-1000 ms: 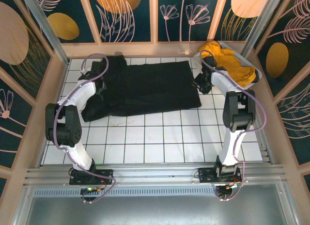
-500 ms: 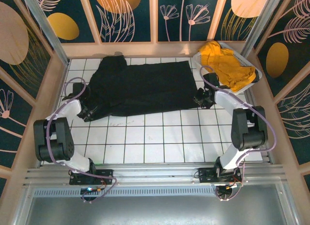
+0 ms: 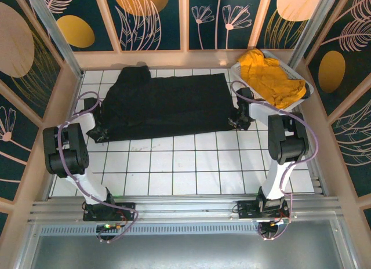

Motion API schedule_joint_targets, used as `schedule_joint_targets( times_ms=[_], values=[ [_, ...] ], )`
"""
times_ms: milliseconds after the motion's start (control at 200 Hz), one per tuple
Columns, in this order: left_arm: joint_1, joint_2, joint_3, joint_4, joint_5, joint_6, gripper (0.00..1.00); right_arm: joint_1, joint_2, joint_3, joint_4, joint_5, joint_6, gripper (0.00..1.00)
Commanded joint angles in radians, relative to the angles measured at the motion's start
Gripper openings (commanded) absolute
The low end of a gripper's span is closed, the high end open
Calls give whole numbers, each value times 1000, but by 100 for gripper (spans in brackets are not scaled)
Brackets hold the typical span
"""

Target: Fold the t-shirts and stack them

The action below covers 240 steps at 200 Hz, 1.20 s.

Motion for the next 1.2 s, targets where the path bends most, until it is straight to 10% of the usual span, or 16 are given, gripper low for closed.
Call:
schedule_joint_targets(
  times_ms=[0,425,651,916,1196],
  values=[
    [26,3,-78,-75,-59,-17,36,3,-19,-65,-151,73,10,21],
    [26,-459,-443,-145,-80,-313,35,25,-308,-397,-262,-12,66,26],
    [23,-489,-316,-211,-154,-288,49,38,-427,-334,-216,-52,38,35],
    [-127,-464,-144,-280,77,-339,62,133,-397,-145,53,-440,-134,51],
    [-255,-530,-333,-180,215,-574,63,229,-298,-78,95,-518,-165,53]
  ],
)
